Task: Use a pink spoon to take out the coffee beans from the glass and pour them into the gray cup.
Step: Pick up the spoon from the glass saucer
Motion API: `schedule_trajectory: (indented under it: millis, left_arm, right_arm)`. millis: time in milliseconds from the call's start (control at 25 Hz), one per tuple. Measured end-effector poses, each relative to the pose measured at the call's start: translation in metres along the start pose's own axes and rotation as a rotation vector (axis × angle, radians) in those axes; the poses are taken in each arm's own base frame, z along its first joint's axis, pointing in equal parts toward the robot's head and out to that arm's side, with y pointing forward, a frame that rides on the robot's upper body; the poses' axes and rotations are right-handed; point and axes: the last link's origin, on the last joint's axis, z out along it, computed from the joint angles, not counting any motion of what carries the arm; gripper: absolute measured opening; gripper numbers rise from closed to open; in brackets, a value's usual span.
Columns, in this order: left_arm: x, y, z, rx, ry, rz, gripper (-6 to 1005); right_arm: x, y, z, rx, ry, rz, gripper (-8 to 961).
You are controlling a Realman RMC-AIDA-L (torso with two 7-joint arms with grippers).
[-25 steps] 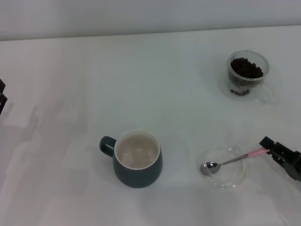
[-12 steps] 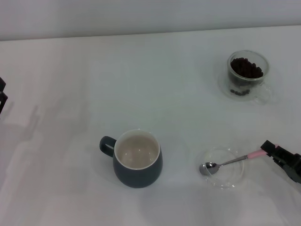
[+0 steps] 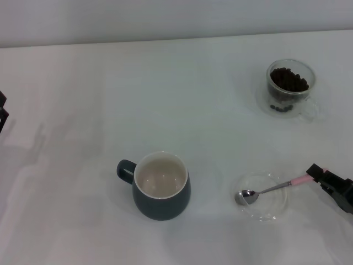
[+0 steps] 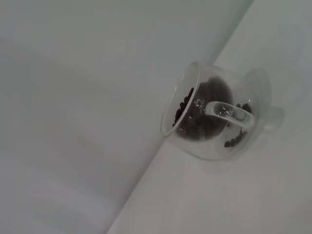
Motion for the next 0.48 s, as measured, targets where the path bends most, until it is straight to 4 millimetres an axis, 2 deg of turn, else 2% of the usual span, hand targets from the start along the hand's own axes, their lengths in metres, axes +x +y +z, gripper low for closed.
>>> schedule_trajectory:
  millis: [480]
  left_arm:
    - [-0.001, -0.001, -0.001, 0.007, -0.006, 0.001, 652]
  right_arm:
    - [-0.012, 0.018, 0.010, -0.117, 0.005, -0.029, 157]
